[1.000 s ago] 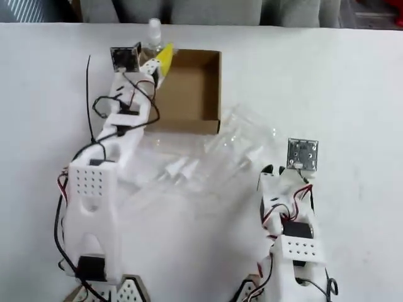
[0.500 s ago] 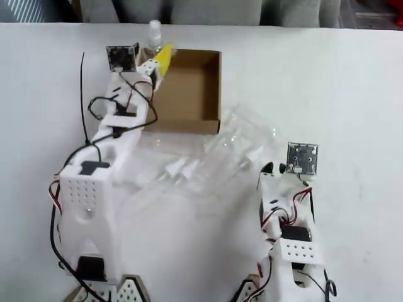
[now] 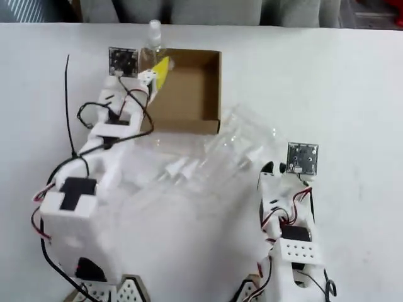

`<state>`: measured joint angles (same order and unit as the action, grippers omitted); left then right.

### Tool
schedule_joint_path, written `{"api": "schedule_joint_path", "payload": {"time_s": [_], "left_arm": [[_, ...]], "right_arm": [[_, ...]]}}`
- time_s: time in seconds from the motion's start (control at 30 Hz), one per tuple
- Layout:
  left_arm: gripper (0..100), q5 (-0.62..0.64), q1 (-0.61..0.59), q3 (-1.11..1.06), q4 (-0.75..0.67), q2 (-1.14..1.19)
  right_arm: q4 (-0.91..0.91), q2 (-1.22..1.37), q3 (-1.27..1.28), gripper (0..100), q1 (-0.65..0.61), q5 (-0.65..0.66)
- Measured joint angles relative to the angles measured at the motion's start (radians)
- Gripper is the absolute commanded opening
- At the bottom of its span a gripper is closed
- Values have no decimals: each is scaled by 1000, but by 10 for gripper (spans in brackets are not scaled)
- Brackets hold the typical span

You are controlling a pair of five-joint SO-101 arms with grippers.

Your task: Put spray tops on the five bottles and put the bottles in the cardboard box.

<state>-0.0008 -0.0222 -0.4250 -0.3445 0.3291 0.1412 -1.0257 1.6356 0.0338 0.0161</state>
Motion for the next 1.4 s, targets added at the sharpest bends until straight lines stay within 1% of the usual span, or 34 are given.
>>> {"api": "schedule_joint_path", "payload": {"time_s": [0.1,0.2,0.4,0.5,0.57,0.63,0.77,0.93,0.97,1.03,1.17,1.27,1.4], "left_arm": [[294,0,-6,-18,120,-109],[294,0,-15,-25,270,-219],[282,0,-35,-25,641,-411],[194,0,-69,-25,795,-489],[130,0,-107,-25,865,-534],[100,0,-157,-25,919,-565],[142,0,-258,-25,1030,-618],[194,0,-373,-25,1234,-666],[197,-14,-394,-25,1278,-674],[194,-87,-430,-25,1369,-690],[195,-330,-440,-87,1517,-718],[199,-485,-440,-181,1534,-753],[200,-520,-454,-328,1471,-852]], "right_arm": [[0,0,0,63,0,0],[0,0,0,63,0,0],[0,0,0,63,0,0],[0,0,0,63,0,0],[0,0,0,63,0,0],[0,0,0,63,0,0],[0,0,0,63,0,0],[0,0,0,63,0,0],[0,0,0,63,0,0],[0,0,0,63,0,0],[0,0,0,63,0,0],[0,0,0,63,0,0],[0,0,0,63,0,0]]}}
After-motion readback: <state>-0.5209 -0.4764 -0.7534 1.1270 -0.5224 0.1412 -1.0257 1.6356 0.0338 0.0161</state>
